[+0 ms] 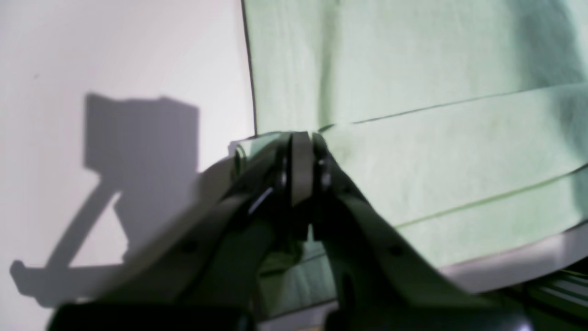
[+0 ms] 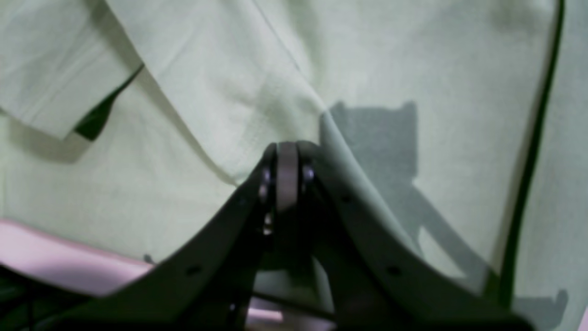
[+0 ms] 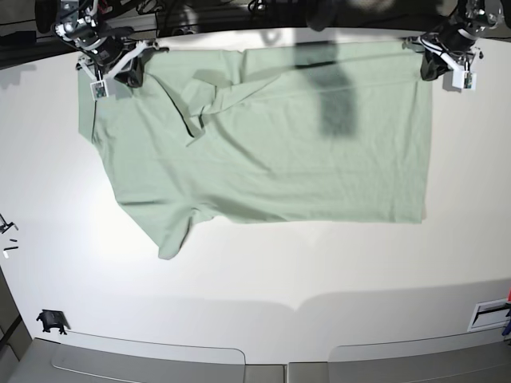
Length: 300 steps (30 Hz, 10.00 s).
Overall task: Fold the T-shirt properly
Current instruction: 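Grasp the collar edge with both grippers and drag it away from the hem, then lower the right gripper along the shirt's side edge and grasp it, then move the left gripper down the shirt's other side edge and grasp, then lift both side edges and fold the shirt lengthwise toward the collar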
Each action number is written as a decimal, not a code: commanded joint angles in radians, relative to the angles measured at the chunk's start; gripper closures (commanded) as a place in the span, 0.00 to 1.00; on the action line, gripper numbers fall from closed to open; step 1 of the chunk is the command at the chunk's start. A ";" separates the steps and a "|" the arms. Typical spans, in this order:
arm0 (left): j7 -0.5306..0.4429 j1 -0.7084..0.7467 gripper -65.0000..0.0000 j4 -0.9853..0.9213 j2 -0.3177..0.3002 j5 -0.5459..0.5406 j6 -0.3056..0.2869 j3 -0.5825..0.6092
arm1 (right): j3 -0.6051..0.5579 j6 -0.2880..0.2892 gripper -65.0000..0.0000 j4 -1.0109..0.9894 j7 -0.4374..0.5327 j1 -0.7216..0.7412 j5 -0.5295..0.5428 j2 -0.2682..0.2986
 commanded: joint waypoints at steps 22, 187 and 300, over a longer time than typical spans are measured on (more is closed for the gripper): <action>0.121 0.033 1.00 0.117 -0.003 0.023 0.032 -0.095 | -0.008 -0.006 1.00 0.135 -0.169 -0.045 -0.080 0.000; 0.052 -1.049 0.77 -0.948 -0.020 0.006 -0.061 0.255 | -0.010 0.326 1.00 -0.847 -0.142 0.963 0.395 0.077; 0.293 -0.344 0.98 -0.005 -0.036 -0.142 -0.103 -0.245 | 0.449 0.326 1.00 -0.153 -0.721 0.512 0.604 0.030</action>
